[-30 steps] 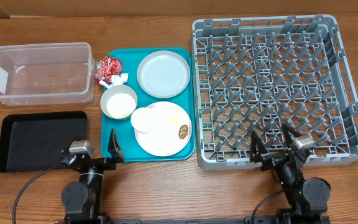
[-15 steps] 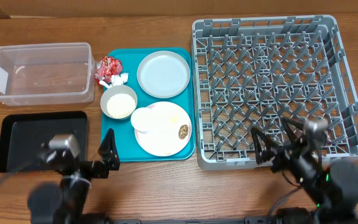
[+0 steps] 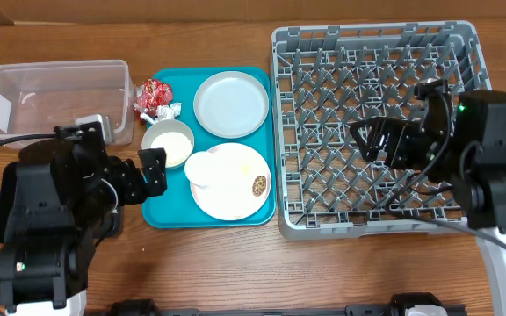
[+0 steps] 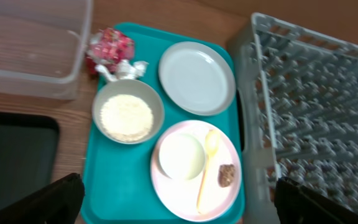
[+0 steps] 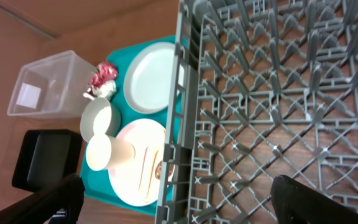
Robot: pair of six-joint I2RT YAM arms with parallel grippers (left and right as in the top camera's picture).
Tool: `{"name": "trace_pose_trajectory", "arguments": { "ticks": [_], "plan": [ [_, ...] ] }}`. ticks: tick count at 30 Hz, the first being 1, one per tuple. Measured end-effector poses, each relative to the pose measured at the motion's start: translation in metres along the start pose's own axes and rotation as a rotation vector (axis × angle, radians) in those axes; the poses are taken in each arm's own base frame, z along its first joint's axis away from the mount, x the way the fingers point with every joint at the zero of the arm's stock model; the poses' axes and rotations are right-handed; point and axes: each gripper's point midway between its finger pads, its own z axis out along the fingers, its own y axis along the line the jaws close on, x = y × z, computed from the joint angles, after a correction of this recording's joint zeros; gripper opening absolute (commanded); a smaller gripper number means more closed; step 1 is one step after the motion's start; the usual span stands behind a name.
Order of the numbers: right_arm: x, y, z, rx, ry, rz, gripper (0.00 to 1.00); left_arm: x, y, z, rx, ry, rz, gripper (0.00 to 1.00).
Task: Sort waste into correct bins and load items into the dishwasher rack
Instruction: 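Grasp the white cup on the pink plate with the left gripper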
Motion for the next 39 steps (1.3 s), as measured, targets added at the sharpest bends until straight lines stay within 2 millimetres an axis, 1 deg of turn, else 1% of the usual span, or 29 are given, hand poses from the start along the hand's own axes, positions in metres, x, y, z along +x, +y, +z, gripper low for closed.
{"name": "trace_pose_trajectory", "arguments": {
  "ticks": [3, 4, 6, 7, 8, 9, 10, 11, 12, 13, 14, 15, 16, 19, 21, 24, 28, 31, 33, 34, 37, 39],
  "plan": [
    [0.009, -0.006, 0.007, 0.015, 0.054, 0.027, 1.00, 0.002, -0.007, 0.004, 0.045, 0.023, 0.019, 0.99],
    [0.011, -0.007, 0.008, 0.018, 0.065, 0.032, 1.00, 0.003, -0.008, 0.005, 0.052, 0.028, 0.020, 1.00],
    [0.017, -0.006, 0.011, 0.020, 0.095, 0.036, 1.00, 0.005, -0.009, 0.009, 0.057, 0.047, 0.018, 0.99],
    [0.020, -0.004, 0.013, 0.015, 0.107, 0.030, 1.00, 0.007, -0.008, 0.012, 0.057, 0.063, 0.019, 0.97],
    [0.021, 0.000, 0.014, 0.009, 0.114, 0.020, 1.00, 0.012, -0.007, 0.016, 0.050, 0.100, 0.026, 0.93],
    [0.025, 0.006, 0.017, -0.002, 0.127, 0.003, 1.00, 0.018, -0.007, 0.021, 0.046, 0.138, 0.029, 0.87],
    [0.029, 0.014, 0.019, -0.020, 0.141, -0.020, 1.00, 0.031, -0.005, 0.033, 0.033, 0.224, 0.040, 0.73],
    [0.031, 0.019, 0.021, -0.029, 0.149, -0.032, 1.00, 0.033, -0.005, 0.035, 0.032, 0.234, 0.043, 0.68],
    [0.033, 0.023, 0.022, -0.039, 0.154, -0.043, 1.00, 0.043, -0.003, 0.052, 0.019, 0.312, 0.051, 0.65],
    [0.035, 0.029, 0.023, -0.050, 0.159, -0.054, 1.00, 0.049, -0.002, 0.062, 0.010, 0.357, 0.064, 0.57],
    [0.038, 0.036, 0.024, -0.067, 0.168, -0.070, 1.00, 0.058, -0.001, 0.077, -0.004, 0.415, 0.079, 0.43],
    [0.041, 0.042, 0.026, -0.078, 0.178, -0.078, 0.99, 0.073, 0.005, 0.101, -0.038, 0.514, 0.095, 0.42],
    [0.043, 0.043, 0.028, -0.080, 0.186, -0.081, 0.99, 0.079, 0.011, 0.116, -0.074, 0.548, 0.103, 0.41],
    [0.047, 0.047, 0.031, -0.086, 0.204, -0.090, 0.97, 0.089, 0.017, 0.142, -0.109, 0.604, 0.111, 0.41],
    [0.048, 0.047, 0.035, -0.085, 0.216, -0.090, 0.96, 0.103, 0.027, 0.159, -0.150, 0.669, 0.102, 0.41],
    [0.049, 0.045, 0.039, -0.078, 0.228, -0.085, 0.96, 0.113, 0.037, 0.175, -0.188, 0.708, 0.092, 0.40],
    [0.051, 0.041, 0.046, -0.068, 0.249, -0.076, 0.95, 0.116, 0.042, 0.188, -0.205, 0.712, 0.081, 0.38],
    [0.052, 0.039, 0.051, -0.062, 0.266, -0.069, 0.95, 0.116, 0.044, 0.194, -0.212, 0.705, 0.070, 0.33],
    [0.053, 0.038, 0.054, -0.058, 0.275, -0.065, 0.95, 0.115, 0.044, 0.197, -0.210, 0.695, 0.069, 0.17],
    [0.053, 0.038, 0.054, -0.058, 0.276, -0.065, 0.95, 0.113, 0.043, 0.198, -0.209, 0.689, 0.068, 0.04],
    [0.053, 0.037, 0.055, -0.057, 0.277, -0.065, 0.95, 0.112, 0.042, 0.200, -0.209, 0.677, 0.049, 0.04],
    [0.053, 0.037, 0.055, -0.055, 0.276, -0.065, 0.92, 0.112, 0.042, 0.200, -0.210, 0.678, 0.045, 0.04]
  ]
}}
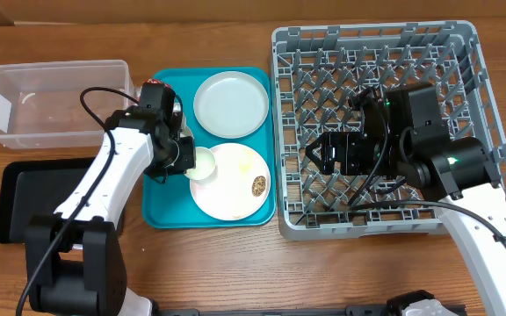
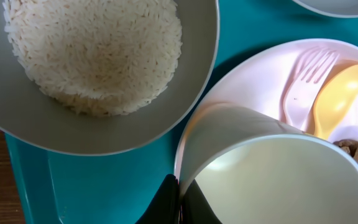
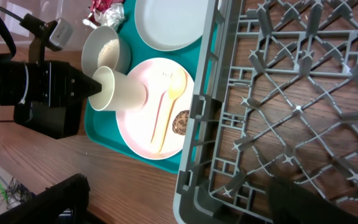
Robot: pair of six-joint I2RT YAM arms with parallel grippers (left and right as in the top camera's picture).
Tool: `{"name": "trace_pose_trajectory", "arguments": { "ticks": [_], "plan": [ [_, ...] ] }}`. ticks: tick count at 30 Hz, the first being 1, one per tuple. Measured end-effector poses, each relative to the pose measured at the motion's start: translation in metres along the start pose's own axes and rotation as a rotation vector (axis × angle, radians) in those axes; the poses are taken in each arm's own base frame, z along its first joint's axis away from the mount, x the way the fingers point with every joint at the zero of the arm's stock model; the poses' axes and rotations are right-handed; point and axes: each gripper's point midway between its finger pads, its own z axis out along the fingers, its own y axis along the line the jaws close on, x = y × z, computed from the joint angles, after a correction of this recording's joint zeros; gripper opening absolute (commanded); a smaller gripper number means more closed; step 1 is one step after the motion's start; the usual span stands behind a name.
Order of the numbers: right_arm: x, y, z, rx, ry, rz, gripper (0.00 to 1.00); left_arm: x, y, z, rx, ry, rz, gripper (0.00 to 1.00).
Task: Sort waste into correct bins and load items into the dishwasher rack
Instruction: 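Grasp the white cup on the pink plate with the left gripper, then lift the cup and pass it to the right gripper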
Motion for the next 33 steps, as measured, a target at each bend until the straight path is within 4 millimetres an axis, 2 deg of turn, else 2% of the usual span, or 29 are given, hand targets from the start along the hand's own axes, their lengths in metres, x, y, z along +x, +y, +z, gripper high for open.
{"name": "trace_pose_trajectory", "arguments": {
  "ticks": [5, 7, 9, 10, 15, 18, 21, 25, 27, 33],
  "plan": [
    [-0.002, -0.001, 0.000, 0.006, -0.010, -0.004, 0.91, 0.009, 0.001, -0.009, -0.012, 0.046, -0.024, 0.04],
    [-0.003, -0.001, 0.000, 0.008, -0.013, 0.003, 0.91, 0.005, -0.003, -0.023, 0.000, 0.024, -0.021, 0.04],
    [-0.003, -0.001, 0.000, 0.007, -0.014, 0.015, 0.91, -0.003, -0.012, -0.048, 0.037, -0.028, -0.012, 0.04],
    [-0.005, 0.000, 0.000, 0.005, -0.021, 0.022, 0.91, -0.011, -0.021, -0.074, 0.076, -0.094, 0.000, 0.04],
    [-0.012, 0.008, 0.000, -0.038, -0.045, 0.022, 0.92, -0.027, -0.044, -0.149, 0.237, -0.300, 0.025, 0.04],
    [-0.016, 0.016, -0.001, -0.081, -0.058, 0.011, 0.92, -0.035, -0.046, -0.182, 0.378, -0.384, 0.009, 0.04],
    [-0.028, 0.033, -0.004, -0.173, -0.098, -0.027, 0.91, -0.044, -0.038, -0.199, 0.508, -0.418, -0.029, 0.04],
    [-0.044, 0.062, -0.013, -0.316, -0.158, -0.104, 0.78, -0.052, -0.037, -0.213, 0.682, -0.423, -0.035, 0.04],
    [-0.048, 0.078, -0.020, -0.402, -0.178, -0.146, 0.74, -0.050, -0.047, -0.221, 0.789, -0.406, -0.005, 0.04],
    [-0.052, 0.107, -0.037, -0.568, -0.202, -0.242, 0.73, -0.036, -0.072, -0.248, 1.008, -0.384, 0.102, 0.04]
  ]
}}
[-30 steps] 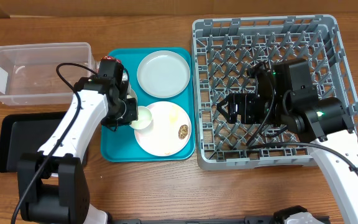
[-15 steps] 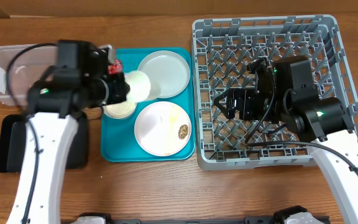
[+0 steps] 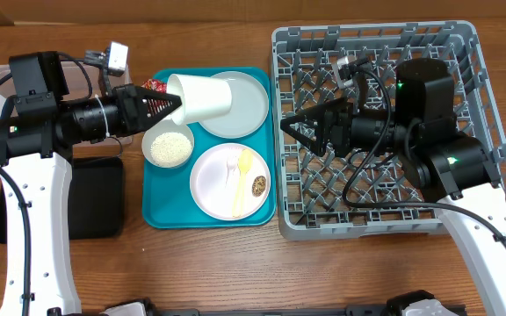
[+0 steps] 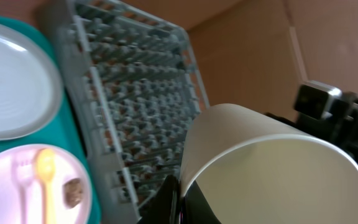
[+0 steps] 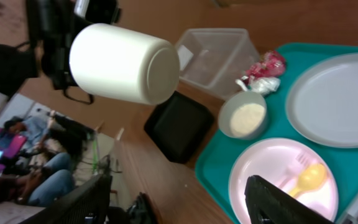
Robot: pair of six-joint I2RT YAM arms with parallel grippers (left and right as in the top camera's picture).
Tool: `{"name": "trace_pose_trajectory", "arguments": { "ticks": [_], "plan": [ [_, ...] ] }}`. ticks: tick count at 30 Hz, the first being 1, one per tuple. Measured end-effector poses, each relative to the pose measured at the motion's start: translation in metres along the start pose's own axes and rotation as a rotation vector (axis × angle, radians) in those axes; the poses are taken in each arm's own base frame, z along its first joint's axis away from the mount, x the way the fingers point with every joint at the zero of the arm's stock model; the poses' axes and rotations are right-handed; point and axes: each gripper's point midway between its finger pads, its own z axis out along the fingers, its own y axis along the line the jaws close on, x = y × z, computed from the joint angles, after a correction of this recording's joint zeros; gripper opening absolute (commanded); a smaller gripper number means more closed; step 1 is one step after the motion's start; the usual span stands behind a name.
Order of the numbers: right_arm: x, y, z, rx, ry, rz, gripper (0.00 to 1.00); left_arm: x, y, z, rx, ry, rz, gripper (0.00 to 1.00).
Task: Sort waste into correct bins and load items into the dishwasher rack
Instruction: 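Lift the cup and pass it to the right gripper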
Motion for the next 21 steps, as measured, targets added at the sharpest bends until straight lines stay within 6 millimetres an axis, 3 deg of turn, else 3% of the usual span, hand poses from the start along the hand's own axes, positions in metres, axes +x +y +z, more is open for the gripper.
{"name": "trace_pose_trajectory", "arguments": {
  "ticks": [10, 18, 21],
  "plan": [
    [-0.011, 0.042, -0.004, -0.217, -0.017, -0.159, 0.73, 0.020, -0.056, 0.008, 0.295, 0.093, 0.118, 0.04],
    [-0.004, 0.077, 0.003, -0.348, 0.006, -0.272, 0.73, 0.037, -0.083, 0.025, 0.405, 0.167, 0.211, 0.04],
    [-0.005, 0.079, 0.003, -0.356, 0.001, -0.290, 0.73, 0.040, -0.088, 0.027, 0.428, 0.180, 0.220, 0.04]
  ]
}}
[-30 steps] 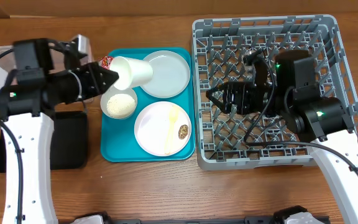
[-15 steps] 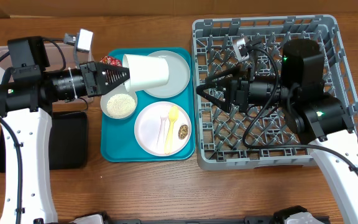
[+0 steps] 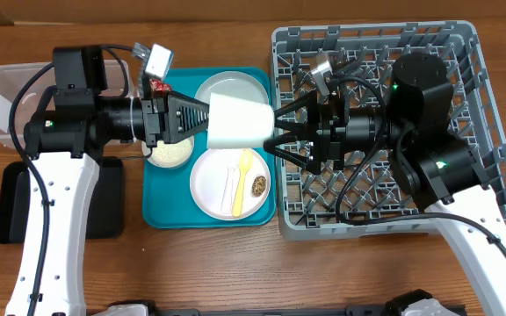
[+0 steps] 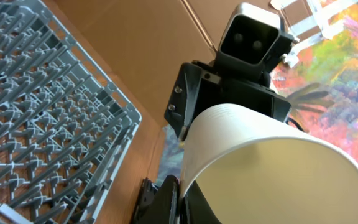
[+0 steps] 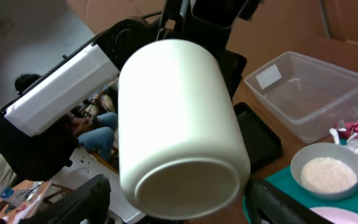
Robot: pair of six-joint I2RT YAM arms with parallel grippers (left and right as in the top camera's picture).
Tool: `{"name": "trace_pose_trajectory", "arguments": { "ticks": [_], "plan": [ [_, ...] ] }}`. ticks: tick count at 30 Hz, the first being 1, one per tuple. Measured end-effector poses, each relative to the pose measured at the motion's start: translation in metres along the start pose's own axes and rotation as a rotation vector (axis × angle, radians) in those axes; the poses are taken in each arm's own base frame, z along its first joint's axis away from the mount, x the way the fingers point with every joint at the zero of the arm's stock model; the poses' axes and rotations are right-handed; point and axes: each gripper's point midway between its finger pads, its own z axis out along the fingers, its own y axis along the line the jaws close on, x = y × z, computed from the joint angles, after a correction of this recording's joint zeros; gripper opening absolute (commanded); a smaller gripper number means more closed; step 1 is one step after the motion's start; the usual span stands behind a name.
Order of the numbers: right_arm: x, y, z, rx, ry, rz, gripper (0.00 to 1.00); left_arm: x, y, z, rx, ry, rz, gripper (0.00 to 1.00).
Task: Sort waste into correct bins and load items into the dishwasher rack
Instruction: 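Lift the cup and pass it to the right gripper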
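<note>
A white cup (image 3: 240, 122) hangs sideways above the teal tray (image 3: 161, 215), its base pointing right. My left gripper (image 3: 202, 120) is shut on the cup's rim, one finger inside and one outside, as the left wrist view shows on the cup (image 4: 272, 168). My right gripper (image 3: 275, 132) is open at the rack's left edge, its fingers spread either side of the cup's base (image 5: 179, 118). The grey dishwasher rack (image 3: 464, 53) holds nothing that I can see.
On the tray lie a pink plate (image 3: 213, 189) with fork, yellow spoon and a food scrap, a pale plate (image 3: 227, 88), a bowl of rice (image 3: 169, 154) and a red wrapper (image 3: 158, 85). A clear bin (image 3: 7, 96) and a black bin (image 3: 7, 202) stand at the left.
The cup has moved right from over the tray's upper left to its right side. My right gripper has come left, and its open fingers now flank the cup's base.
Both grippers were empty and the cup stood on the pink plate. Then my left gripper was shut on the cup's rim at the plate. Then it held the cup sideways above the tray, and now holds it between the right gripper's open fingers.
</note>
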Motion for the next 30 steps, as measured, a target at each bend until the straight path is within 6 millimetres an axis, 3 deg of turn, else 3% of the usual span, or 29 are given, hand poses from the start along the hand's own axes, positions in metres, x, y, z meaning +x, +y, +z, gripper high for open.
{"name": "trace_pose_trajectory", "arguments": {
  "ticks": [17, 22, 24, 27, 30],
  "plan": [
    [-0.008, 0.010, 0.003, -0.036, -0.018, -0.092, 0.66, 0.004, -0.008, 0.014, 0.042, 0.038, 0.048, 0.04],
    [-0.009, 0.009, 0.004, -0.031, -0.020, -0.089, 0.54, 0.004, -0.008, 0.013, 0.041, 0.037, 0.052, 0.04],
    [-0.009, 0.009, 0.004, -0.030, -0.020, -0.091, 0.53, 0.003, -0.008, 0.013, 0.040, 0.037, 0.054, 0.12],
    [-0.007, 0.013, 0.008, -0.044, -0.014, -0.096, 0.52, 0.004, -0.007, 0.015, 0.036, 0.040, 0.058, 0.35],
    [-0.004, 0.019, 0.014, -0.064, -0.002, -0.100, 0.46, 0.006, -0.009, 0.019, 0.042, 0.052, 0.064, 0.42]
  ]
}}
